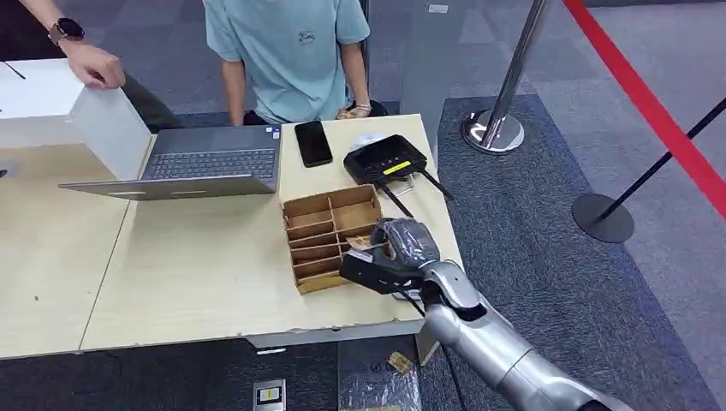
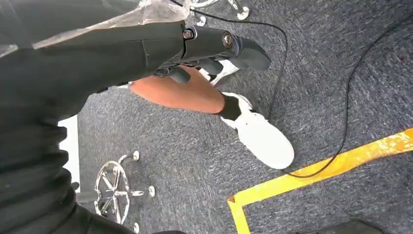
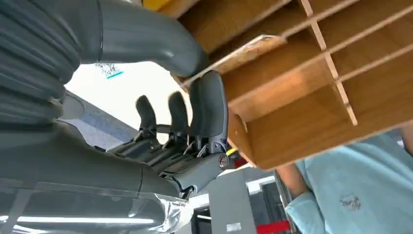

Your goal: Pass the card to the sensor for recognition and then transmit it.

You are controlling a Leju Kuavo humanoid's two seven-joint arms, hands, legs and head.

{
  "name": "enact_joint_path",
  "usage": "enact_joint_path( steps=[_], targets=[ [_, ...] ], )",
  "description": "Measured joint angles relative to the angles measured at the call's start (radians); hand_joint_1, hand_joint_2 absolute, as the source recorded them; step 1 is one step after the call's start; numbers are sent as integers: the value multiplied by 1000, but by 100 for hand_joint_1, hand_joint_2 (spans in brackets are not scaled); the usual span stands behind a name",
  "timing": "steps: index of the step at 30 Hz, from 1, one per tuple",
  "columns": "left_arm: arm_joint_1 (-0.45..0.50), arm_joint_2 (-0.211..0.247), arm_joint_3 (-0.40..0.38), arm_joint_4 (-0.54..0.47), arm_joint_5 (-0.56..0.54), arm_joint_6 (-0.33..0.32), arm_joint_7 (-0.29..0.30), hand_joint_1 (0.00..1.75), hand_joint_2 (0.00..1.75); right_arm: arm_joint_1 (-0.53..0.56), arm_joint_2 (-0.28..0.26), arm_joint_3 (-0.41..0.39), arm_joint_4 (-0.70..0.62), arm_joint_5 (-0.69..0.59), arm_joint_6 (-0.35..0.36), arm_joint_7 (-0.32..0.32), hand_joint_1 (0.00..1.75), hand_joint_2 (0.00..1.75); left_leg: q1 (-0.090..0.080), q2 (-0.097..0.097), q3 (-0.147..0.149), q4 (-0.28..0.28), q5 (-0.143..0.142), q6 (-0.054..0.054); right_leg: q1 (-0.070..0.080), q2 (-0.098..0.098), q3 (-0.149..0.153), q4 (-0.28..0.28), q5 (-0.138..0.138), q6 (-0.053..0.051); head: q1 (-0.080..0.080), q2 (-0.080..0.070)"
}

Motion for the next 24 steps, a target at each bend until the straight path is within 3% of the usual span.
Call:
enact_joint_path(
  steps=[4,11,24],
  targets=[
    [0,0,0,0,-2,-6,4,0,175,0,0,-2,0,-5,-3,0,166,175,0,0,0,0,0,0,0,0,0,0,0,0,0,0],
    [0,0,0,0,3,-3,6,0,175,0,-1,-5,0,-13,-8,0,175,175,0,0,0,0,0,0,0,0,0,0,0,0,0,0],
    [1,0,0,0,8,2,-3,0,175,-26,-4,-21,-27,-18,-10,-2,175,175,0,0,0,0,0,0,0,0,0,0,0,0,0,0]
  ],
)
